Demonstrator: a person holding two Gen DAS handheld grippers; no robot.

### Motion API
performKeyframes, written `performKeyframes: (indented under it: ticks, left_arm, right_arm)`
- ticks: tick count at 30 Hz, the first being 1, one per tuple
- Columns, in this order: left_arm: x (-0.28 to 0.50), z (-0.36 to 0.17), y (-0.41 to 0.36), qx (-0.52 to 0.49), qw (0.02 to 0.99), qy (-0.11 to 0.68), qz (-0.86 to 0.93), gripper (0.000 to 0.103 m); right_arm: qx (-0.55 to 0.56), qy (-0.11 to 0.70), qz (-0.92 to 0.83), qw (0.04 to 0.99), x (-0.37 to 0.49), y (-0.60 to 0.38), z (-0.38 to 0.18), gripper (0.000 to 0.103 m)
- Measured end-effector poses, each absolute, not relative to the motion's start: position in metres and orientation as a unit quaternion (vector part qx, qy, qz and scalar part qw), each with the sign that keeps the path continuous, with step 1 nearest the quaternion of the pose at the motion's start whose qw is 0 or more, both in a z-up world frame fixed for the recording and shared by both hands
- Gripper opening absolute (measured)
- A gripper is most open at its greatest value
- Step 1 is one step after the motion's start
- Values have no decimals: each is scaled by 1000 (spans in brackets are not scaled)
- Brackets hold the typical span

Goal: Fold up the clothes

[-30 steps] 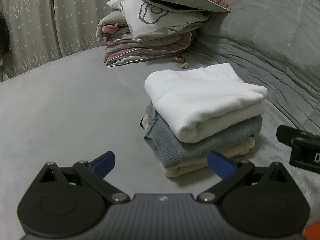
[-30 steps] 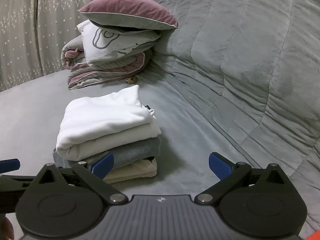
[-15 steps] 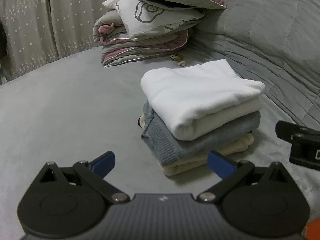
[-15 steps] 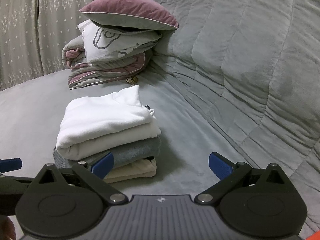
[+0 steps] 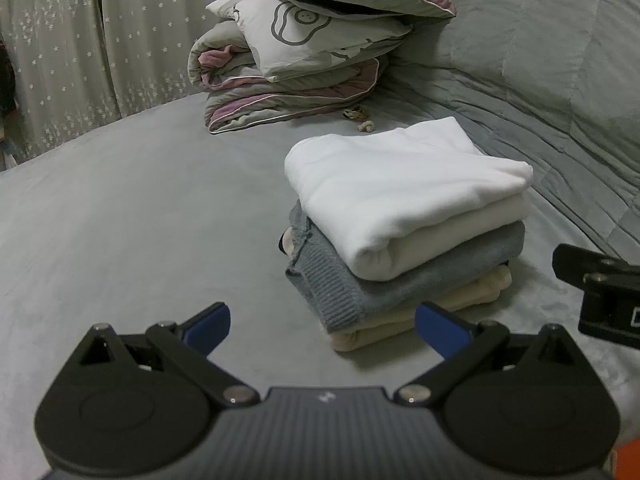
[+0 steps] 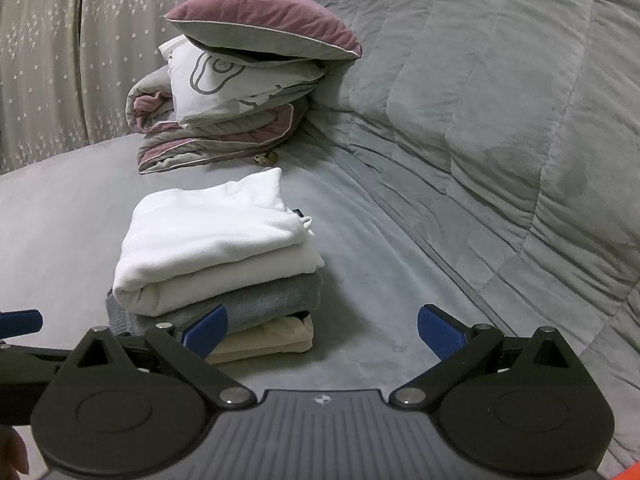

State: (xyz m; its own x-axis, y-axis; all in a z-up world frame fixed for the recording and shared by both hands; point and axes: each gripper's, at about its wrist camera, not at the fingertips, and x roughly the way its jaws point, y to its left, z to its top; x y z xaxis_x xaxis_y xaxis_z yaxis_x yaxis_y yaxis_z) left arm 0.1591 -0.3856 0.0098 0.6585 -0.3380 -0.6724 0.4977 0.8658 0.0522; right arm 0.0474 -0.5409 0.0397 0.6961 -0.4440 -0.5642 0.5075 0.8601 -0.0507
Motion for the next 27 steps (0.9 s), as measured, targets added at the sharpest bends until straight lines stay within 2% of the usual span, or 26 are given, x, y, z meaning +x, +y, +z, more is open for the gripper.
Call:
performKeyframes:
  ticks: [16,21,27]
  left_arm:
    - [164,14,-384,105,897,359,-235,103]
    - [150,42,-380,121,901,352,-224,103]
    - [103,85,-354,120,896,357,-233,103]
  right_arm:
    - [58,297,-255,918,50,-540,43,103]
    - [49,310,-250,916,40,-532,62,103]
    - [39,301,-255,918,-1,-508,115,103]
